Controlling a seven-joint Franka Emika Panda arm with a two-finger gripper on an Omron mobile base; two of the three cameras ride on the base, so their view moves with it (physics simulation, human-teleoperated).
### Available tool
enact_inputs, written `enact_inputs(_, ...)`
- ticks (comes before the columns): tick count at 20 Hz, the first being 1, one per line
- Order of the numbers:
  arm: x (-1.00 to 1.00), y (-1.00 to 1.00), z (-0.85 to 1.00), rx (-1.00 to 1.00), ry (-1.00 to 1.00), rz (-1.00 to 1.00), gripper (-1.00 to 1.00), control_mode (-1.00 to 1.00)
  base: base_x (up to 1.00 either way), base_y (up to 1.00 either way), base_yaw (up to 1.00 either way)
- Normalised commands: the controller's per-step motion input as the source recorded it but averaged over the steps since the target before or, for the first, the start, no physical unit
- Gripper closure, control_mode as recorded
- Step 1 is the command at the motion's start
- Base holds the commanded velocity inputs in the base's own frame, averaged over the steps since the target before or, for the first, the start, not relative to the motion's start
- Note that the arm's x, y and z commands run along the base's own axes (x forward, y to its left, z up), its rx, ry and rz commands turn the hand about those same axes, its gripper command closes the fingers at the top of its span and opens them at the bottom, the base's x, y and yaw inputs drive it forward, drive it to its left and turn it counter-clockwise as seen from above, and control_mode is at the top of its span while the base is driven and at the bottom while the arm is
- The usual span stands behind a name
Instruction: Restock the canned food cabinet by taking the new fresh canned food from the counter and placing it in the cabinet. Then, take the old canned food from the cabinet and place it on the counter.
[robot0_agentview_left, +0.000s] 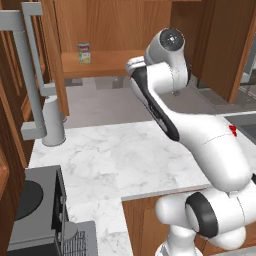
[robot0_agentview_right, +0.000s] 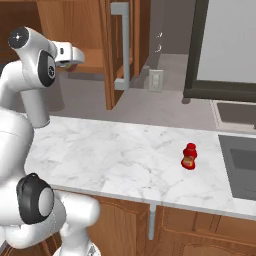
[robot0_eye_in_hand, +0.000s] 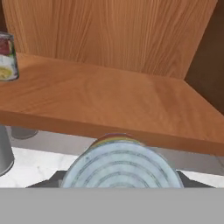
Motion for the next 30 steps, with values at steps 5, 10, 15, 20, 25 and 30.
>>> enact_inputs(5,0.99,0.05,0.07,0.0,-0.03,0.0,1.0,-1.0,0.0,0.0,0.0)
enact_inputs(10,0.85,0.0,-0.07,-0.06,0.0,0.0,1.0,-1.0,0.0,0.0,0.0)
enact_inputs(15,0.71,0.0,0.0,-0.04,0.04,0.0,1.0,-1.0,0.0,0.0,0.0)
enact_inputs(20,0.25,-0.05,-0.01,-0.03,0.17,0.0,-1.0,-1.0,0.0,0.0,0.0)
enact_inputs(25,0.04,-0.09,-0.14,0.0,0.07,0.0,-1.0,-1.0,0.0,0.0,0.0)
enact_inputs(30,0.1,0.0,0.0,0.0,0.01,0.0,-1.0,-1.0,0.0,0.0,0.0)
